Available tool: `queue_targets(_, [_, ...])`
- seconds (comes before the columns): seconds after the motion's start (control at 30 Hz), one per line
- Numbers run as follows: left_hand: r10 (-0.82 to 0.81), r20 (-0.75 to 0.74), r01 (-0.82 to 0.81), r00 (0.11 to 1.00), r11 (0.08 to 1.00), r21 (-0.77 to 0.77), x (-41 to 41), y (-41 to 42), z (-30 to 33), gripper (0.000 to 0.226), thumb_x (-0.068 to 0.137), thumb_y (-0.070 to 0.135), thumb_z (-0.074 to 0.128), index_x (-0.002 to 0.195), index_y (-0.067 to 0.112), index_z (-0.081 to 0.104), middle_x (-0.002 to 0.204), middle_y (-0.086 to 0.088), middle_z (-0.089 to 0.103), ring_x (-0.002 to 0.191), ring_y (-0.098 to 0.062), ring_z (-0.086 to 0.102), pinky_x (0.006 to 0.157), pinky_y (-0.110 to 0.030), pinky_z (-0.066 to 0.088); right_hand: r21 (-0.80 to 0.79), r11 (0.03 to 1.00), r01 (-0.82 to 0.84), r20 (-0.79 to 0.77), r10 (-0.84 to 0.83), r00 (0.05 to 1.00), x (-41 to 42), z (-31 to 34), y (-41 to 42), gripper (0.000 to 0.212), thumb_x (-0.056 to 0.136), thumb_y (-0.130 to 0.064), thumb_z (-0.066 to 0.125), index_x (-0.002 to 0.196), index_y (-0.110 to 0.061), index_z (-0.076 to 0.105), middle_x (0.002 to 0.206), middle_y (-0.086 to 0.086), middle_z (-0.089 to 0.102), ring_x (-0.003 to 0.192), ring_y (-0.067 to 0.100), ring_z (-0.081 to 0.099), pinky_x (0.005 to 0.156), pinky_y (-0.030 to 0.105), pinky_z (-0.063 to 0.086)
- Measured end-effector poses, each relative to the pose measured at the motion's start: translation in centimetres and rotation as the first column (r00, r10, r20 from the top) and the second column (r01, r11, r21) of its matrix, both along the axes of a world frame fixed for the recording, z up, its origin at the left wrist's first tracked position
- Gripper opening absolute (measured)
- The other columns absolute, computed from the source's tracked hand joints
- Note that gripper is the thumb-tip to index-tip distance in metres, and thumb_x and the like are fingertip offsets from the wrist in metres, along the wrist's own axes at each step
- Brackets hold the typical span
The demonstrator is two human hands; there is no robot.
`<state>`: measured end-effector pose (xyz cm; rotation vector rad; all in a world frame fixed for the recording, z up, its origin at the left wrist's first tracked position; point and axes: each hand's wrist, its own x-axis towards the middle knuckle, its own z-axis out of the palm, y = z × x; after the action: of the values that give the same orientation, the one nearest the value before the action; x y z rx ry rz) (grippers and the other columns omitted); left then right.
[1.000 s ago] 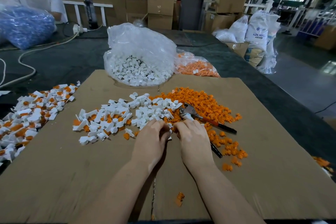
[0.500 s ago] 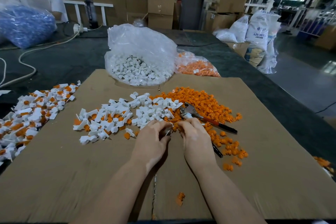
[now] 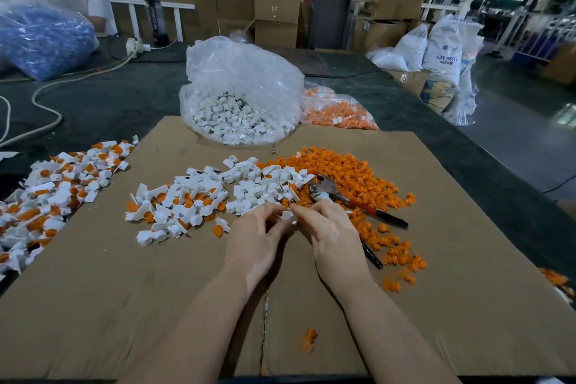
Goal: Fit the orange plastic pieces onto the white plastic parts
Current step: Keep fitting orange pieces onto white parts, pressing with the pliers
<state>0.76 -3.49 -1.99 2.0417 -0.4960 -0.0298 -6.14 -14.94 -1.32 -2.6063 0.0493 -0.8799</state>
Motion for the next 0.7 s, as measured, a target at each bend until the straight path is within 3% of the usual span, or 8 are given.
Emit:
queue_targets(0.1, [-0.008,0.002,0.008,1.000,1.000,-0.021,-0.03,0.06,0.08,0.012,0.086,0.022,0.065,0.095,0.029,0.060,0.073,0.015,0.059,0.070,0.001,0.054,0.059,-0.003,0.037,0.082,0.997,-0.003,-0.012,0.004,1.000,0.07,-0.08,-0.18,0.019,0.082,-0.002,0.065,0.101,-0.003,0.069,0.086,0.009,0.064,0.085,0.022,0.059,0.075,0.028,0.047])
queue_targets(0.2, [-0.032,0.003,0.032,0.999,0.999,-0.006,0.04,0.05,0.16,0.013,0.086,0.023,0.063,0.091,0.033,0.057,0.075,0.014,0.060,0.071,0.002,0.054,0.060,-0.001,0.035,0.165,0.986,0.021,-0.036,-0.015,0.999,0.11,-0.16,-0.30,0.009,0.083,-0.008,0.066,0.092,-0.006,0.067,0.088,0.004,0.066,0.088,0.018,0.060,0.077,0.022,0.044])
queue_targets(0.43, [-0.065,-0.014,0.065,0.998,0.998,-0.018,-0.09,0.10,0.50,0.018,0.087,0.021,0.063,0.082,0.037,0.056,0.069,0.016,0.061,0.066,0.008,0.054,0.058,-0.001,0.034,0.056,0.998,0.027,-0.014,-0.026,1.000,0.29,-0.19,-0.32,0.014,0.082,-0.002,0.067,0.094,-0.006,0.071,0.084,0.006,0.066,0.081,0.021,0.061,0.076,0.021,0.041])
queue_targets(0.63, [-0.071,-0.034,0.070,0.997,0.997,-0.024,-0.05,-0.01,0.49,0.013,0.086,0.022,0.063,0.084,0.033,0.057,0.076,0.006,0.067,0.072,-0.004,0.058,0.060,-0.008,0.038,0.117,0.993,0.031,0.014,-0.033,0.999,0.23,-0.29,-0.18,0.006,0.081,-0.004,0.068,0.087,-0.006,0.068,0.082,0.003,0.067,0.078,0.018,0.061,0.071,0.021,0.044])
queue_targets(0.7, [-0.074,-0.057,0.072,0.996,0.996,-0.045,-0.15,0.02,0.57,0.009,0.086,0.021,0.064,0.084,0.029,0.059,0.077,0.003,0.068,0.075,-0.010,0.061,0.067,-0.018,0.042,0.119,0.992,0.035,0.012,-0.036,0.999,0.19,-0.27,-0.19,0.004,0.081,-0.005,0.068,0.084,-0.007,0.066,0.080,0.002,0.066,0.075,0.017,0.061,0.068,0.022,0.044])
